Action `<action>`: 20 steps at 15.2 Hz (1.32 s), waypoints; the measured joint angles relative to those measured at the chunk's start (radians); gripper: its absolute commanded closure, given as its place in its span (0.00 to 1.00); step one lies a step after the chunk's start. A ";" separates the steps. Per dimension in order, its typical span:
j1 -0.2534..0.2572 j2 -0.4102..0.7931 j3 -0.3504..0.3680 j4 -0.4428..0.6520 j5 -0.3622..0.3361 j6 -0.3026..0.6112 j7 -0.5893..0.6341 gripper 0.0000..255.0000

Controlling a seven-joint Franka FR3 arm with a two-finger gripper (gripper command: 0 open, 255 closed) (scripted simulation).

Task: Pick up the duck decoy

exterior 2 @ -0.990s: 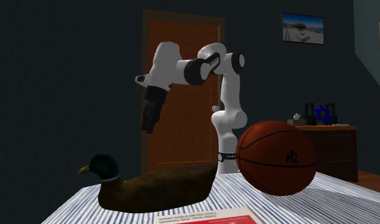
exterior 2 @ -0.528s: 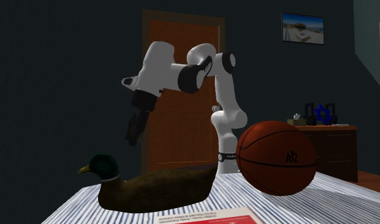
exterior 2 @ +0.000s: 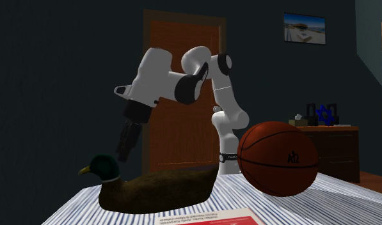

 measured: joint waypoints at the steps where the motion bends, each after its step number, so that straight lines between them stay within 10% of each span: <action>1: 0.002 0.011 -0.004 -0.001 -0.009 0.011 0.007 0.00; 3: 0.005 0.024 -0.010 -0.009 -0.023 0.030 0.019 0.00; 4: 0.006 0.026 -0.011 -0.011 -0.026 0.033 0.021 1.00; 20: -0.002 -0.002 0.003 0.011 0.007 -0.015 -0.009 1.00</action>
